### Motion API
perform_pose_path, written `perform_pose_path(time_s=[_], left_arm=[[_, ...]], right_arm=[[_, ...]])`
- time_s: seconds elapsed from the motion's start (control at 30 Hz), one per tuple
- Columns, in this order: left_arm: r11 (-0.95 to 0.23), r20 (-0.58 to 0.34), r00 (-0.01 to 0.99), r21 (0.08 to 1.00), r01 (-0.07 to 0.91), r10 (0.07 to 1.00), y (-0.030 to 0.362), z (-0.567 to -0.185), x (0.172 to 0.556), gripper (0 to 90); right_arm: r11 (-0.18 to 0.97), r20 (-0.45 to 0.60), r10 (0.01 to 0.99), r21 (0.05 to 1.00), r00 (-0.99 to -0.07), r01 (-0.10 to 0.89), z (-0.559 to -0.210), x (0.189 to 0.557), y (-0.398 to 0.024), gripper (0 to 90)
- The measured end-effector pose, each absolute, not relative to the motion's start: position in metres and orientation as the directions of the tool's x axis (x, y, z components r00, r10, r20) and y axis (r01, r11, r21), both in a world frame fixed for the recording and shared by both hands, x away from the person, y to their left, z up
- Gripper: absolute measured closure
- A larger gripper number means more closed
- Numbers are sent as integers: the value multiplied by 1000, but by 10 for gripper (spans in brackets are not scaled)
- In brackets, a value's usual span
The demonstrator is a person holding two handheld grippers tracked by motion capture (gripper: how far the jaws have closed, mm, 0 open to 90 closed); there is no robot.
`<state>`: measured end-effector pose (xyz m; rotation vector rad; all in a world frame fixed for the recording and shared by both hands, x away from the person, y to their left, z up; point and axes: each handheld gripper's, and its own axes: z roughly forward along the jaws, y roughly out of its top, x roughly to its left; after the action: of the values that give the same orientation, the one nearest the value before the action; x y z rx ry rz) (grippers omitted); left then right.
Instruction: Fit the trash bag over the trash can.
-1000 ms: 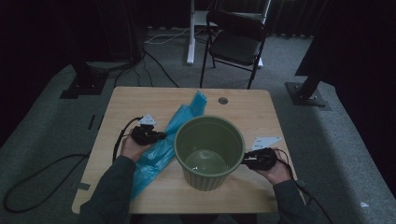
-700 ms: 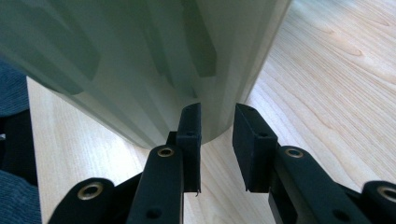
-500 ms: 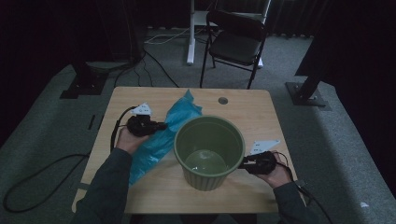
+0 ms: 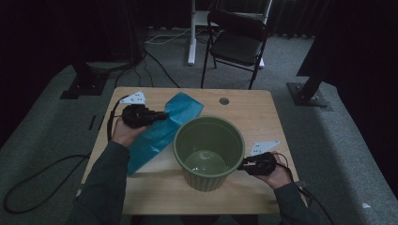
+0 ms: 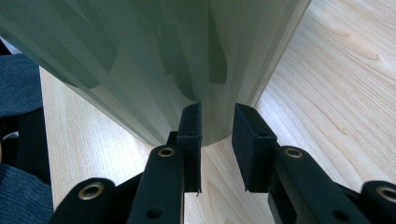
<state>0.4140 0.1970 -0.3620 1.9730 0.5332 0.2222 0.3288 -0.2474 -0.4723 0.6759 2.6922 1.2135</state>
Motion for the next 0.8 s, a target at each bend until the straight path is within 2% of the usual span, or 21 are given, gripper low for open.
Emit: perform_pose_path(time_s=[0.53, 0.8], left_arm=[[-316, -57, 917, 929, 194, 394, 193, -312, 401, 894], [-345, -24, 930, 925, 160, 368, 187, -291, 392, 893]], right_arm=[[582, 77, 431, 738, -899, 342, -473, 331, -241, 726], [585, 69, 430, 738, -900, 336, -473, 333, -237, 728]])
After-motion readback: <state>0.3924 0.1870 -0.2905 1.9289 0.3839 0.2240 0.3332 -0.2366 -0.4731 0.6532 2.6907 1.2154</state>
